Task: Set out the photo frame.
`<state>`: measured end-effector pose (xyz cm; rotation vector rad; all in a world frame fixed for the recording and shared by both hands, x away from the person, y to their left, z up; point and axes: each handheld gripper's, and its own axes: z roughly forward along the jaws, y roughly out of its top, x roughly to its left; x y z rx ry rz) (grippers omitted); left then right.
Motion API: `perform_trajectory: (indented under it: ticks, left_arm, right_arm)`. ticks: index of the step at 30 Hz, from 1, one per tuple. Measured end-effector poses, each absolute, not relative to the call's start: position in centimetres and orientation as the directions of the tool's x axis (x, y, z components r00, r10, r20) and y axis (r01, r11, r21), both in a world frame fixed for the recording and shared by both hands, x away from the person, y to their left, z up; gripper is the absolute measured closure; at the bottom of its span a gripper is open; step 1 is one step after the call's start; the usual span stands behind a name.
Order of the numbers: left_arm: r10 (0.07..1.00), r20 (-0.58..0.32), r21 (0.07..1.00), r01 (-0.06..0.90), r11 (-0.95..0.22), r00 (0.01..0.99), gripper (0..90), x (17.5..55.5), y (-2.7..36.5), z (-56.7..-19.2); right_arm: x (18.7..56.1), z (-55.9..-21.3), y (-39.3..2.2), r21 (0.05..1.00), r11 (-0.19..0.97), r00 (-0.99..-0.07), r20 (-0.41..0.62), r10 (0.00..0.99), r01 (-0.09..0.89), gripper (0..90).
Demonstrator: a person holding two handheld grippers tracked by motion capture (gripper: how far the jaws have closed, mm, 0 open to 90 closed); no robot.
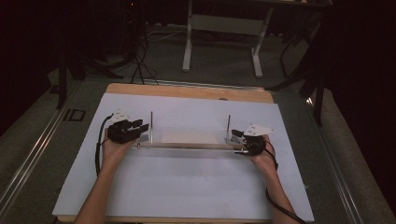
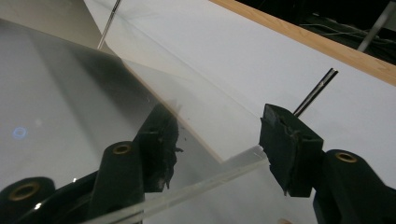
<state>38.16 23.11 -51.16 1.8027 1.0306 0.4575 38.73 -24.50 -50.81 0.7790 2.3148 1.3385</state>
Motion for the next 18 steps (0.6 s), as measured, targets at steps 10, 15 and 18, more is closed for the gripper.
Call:
perform_trajectory:
  ticks: [10,15,18]
  left_arm:
    - [0.822,-0.093,0.891,0.415,-0.184,0.563,58.6,36.6,24.6,-51.9]
    - [0.799,-0.047,0.880,0.404,-0.251,0.599,59.1,36.0,24.3,-52.4]
    - [0.784,-0.035,0.874,0.399,-0.277,0.619,63.2,35.8,24.1,-52.6]
  right_arm:
    - [38.9,-50.6,-24.5,0.870,0.395,-0.784,-0.015,0.620,0.296,45.0]
    - [39.0,-50.5,-24.5,0.867,0.395,-0.783,-0.009,0.622,0.304,45.1]
    - [39.1,-50.4,-24.5,0.865,0.399,-0.783,-0.010,0.622,0.305,45.2]
